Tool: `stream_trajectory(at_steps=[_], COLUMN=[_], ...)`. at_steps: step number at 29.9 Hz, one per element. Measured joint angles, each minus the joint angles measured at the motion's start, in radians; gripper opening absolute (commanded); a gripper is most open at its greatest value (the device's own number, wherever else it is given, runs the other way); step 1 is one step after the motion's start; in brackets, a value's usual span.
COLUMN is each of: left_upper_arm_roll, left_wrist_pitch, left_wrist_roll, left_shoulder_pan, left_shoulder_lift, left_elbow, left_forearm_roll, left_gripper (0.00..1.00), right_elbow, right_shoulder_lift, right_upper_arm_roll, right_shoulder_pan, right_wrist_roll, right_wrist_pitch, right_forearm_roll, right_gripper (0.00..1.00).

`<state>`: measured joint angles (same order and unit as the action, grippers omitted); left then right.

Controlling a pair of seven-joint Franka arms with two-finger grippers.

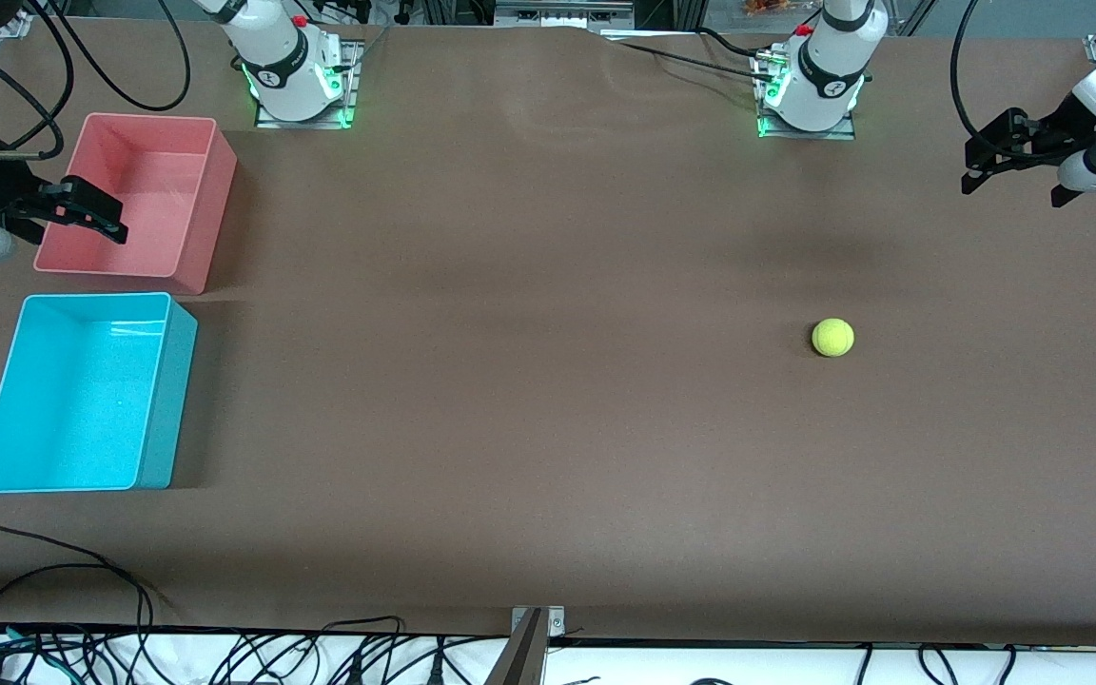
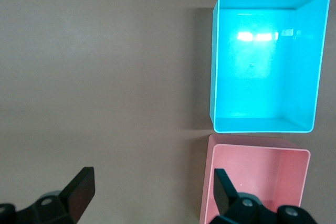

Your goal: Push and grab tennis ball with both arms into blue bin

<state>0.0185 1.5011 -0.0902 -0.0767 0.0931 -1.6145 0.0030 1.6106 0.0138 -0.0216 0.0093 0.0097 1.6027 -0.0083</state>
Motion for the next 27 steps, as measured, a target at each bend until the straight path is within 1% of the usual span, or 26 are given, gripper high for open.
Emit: stream_trajectory(at_steps=[11, 27], left_upper_arm_roll=[0.001, 0.0], left_wrist_pitch=[-0.002, -0.003], left_wrist_roll=[0.0, 0.0], left_shoulder_pan=[0.011, 0.011], left_shoulder_lift=[-0.008, -0.014], left_elbow=[0.022, 0.023], left_forearm_roll=[0.0, 0.0], left_gripper=[1.0, 1.0], right_elbow=[-0.001, -0.002], right_shoulder_lift=[0.0, 0.002], right_upper_arm_roll=[-0.001, -0.001], right_shoulder_pan=[0.0, 0.0], right_wrist_roll=[-0.002, -0.004], right_wrist_pitch=[0.001, 0.001], right_forearm_roll=[0.0, 0.0], right_gripper=[1.0, 1.0])
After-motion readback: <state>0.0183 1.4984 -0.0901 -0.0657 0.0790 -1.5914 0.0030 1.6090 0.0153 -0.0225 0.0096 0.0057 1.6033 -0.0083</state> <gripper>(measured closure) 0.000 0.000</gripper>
